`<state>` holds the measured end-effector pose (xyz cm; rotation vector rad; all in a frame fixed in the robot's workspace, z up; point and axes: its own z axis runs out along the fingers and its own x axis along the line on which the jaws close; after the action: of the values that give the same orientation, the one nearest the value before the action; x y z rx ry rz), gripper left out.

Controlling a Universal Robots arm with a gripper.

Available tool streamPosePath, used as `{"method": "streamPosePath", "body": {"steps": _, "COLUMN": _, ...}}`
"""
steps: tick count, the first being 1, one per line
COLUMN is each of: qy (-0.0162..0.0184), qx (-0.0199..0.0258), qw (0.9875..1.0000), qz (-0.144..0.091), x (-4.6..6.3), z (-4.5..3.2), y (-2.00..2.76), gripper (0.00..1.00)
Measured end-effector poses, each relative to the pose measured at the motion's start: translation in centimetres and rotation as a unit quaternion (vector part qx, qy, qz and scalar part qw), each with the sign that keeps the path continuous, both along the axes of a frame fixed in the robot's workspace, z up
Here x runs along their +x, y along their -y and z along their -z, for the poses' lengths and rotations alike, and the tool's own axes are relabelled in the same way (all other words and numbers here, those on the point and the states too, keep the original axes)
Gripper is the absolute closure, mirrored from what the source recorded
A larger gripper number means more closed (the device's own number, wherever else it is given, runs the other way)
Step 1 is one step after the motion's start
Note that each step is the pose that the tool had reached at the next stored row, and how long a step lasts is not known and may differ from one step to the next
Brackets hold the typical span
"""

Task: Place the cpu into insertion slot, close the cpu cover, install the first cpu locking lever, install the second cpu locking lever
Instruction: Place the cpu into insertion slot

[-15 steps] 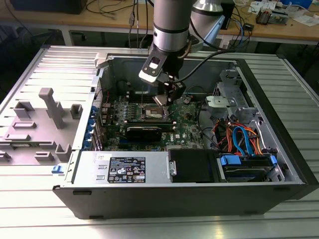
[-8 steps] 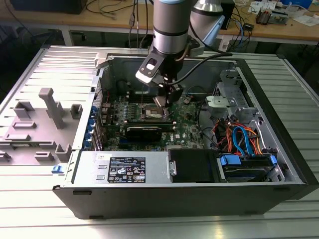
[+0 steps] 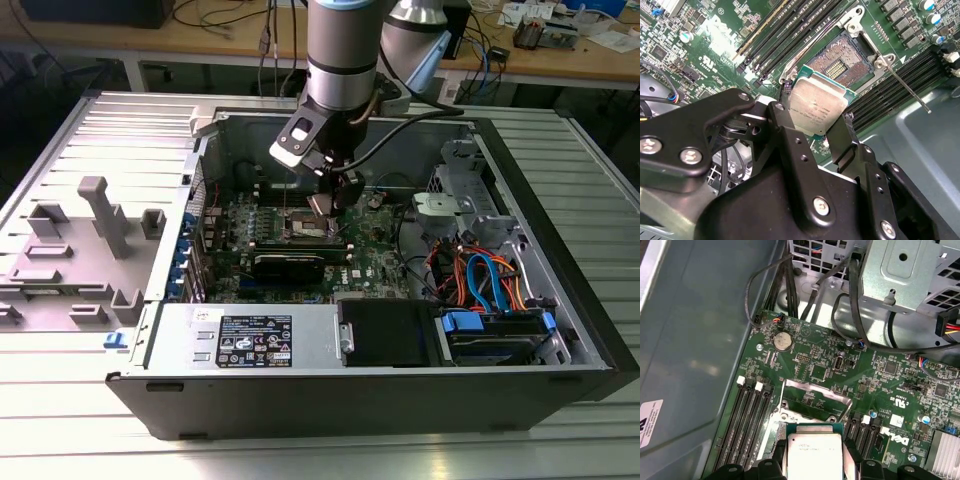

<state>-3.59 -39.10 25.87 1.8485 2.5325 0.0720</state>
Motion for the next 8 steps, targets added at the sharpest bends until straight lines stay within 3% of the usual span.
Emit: {"method": "streamPosePath", "body": {"steps": 8, "qy": 0.0, "qx": 0.0, "qw": 1.0, "qz": 0.001, "x": 0.0, "z": 0.0, "y": 0.0, "gripper": 0.46}}
